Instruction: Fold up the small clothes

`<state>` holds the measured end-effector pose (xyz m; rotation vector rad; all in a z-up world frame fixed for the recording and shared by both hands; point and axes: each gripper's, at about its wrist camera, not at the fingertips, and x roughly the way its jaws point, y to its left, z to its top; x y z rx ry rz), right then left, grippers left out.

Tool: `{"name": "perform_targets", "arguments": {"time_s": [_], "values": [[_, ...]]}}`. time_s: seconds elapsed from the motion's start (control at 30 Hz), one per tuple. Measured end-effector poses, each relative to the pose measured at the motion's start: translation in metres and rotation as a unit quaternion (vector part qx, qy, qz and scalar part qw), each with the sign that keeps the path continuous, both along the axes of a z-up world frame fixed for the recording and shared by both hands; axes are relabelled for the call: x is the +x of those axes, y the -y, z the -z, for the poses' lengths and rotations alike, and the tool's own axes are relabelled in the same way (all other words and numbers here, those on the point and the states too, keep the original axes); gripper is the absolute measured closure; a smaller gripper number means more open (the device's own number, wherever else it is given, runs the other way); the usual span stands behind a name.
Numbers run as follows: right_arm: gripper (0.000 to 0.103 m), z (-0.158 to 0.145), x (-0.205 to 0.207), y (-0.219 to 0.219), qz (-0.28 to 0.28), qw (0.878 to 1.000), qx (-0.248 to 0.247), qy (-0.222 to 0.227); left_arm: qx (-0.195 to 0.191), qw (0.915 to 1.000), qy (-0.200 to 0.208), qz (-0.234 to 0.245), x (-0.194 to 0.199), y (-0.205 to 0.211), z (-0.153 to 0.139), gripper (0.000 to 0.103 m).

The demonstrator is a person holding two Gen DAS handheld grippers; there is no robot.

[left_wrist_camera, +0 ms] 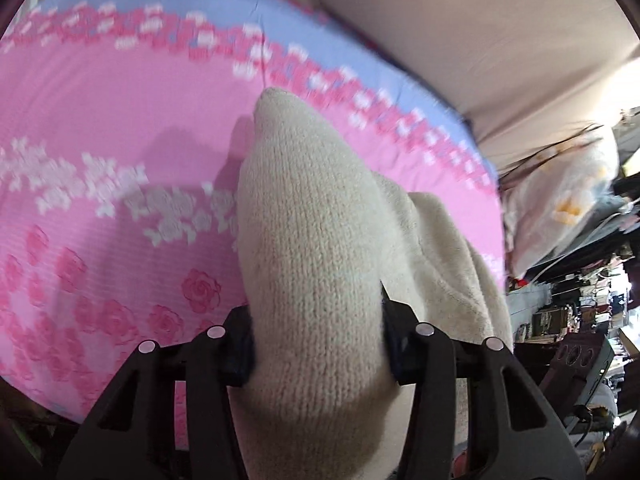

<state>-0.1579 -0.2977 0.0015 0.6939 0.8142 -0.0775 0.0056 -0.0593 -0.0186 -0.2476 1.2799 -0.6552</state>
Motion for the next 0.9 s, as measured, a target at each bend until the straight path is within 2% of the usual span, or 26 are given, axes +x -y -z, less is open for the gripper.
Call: {"name": "perform_targets", "arguments": {"time_s": [0.2, 0.37, 0.5, 0.53, 0.6, 0.67, 0.73, 0.77, 0.8, 0.83, 0.87, 0.9], "values": [[0.077, -0.054, 0.020, -0.040, -0.029, 0.997, -0.022, 0.066, -0.024, 0.9966, 0.079, -0.007, 0.006, -0.046, -0.066, 0.056], [0.077, -0.089, 0.058, -0.093, -0.063, 0.990, -0.054, 0.117, -0.035, 0.9870, 0.154, -0.032, 0.023, -0.101, -0.116, 0.056], [0.076, -0.087, 0.096, -0.132, -0.081, 0.987, -0.058, 0.125, -0.022, 0.9800, 0.191, -0.050, 0.050, -0.137, -0.128, 0.053], [0.075, -0.078, 0.107, -0.139, -0.083, 0.987, -0.058, 0.123, -0.014, 0.9789, 0.197, -0.052, 0.060, -0.144, -0.124, 0.052], [0.068, -0.045, 0.135, -0.153, -0.084, 0.989, -0.059, 0.104, 0.006, 0.9789, 0.195, -0.059, 0.085, -0.156, -0.103, 0.040], [0.064, 0.006, 0.163, -0.160, -0.082, 0.992, -0.067, 0.063, 0.035, 0.9795, 0.188, -0.064, 0.111, -0.163, -0.065, 0.032], [0.065, 0.063, 0.181, -0.162, -0.065, 0.994, -0.089, -0.021, 0.086, 0.9786, 0.164, -0.089, 0.140, -0.178, -0.007, 0.033], [0.074, 0.080, 0.179, -0.161, -0.055, 0.994, -0.083, -0.051, 0.131, 0.9775, 0.130, -0.102, 0.150, -0.184, 0.022, 0.047], [0.079, 0.081, 0.171, -0.162, -0.049, 0.995, -0.066, -0.049, 0.150, 0.9797, 0.078, -0.107, 0.154, -0.196, 0.050, 0.055], [0.079, 0.076, 0.159, -0.164, -0.046, 0.997, -0.057, -0.037, 0.110, 0.9864, 0.053, -0.110, 0.148, -0.212, 0.058, 0.054], [0.079, 0.064, 0.145, -0.171, -0.049, 0.997, -0.063, -0.024, 0.097, 0.9866, 0.056, -0.119, 0.141, -0.221, 0.057, 0.053], [0.082, 0.056, 0.137, -0.178, -0.055, 0.996, -0.068, -0.017, 0.104, 0.9839, 0.071, -0.126, 0.129, -0.230, 0.051, 0.053]]}}
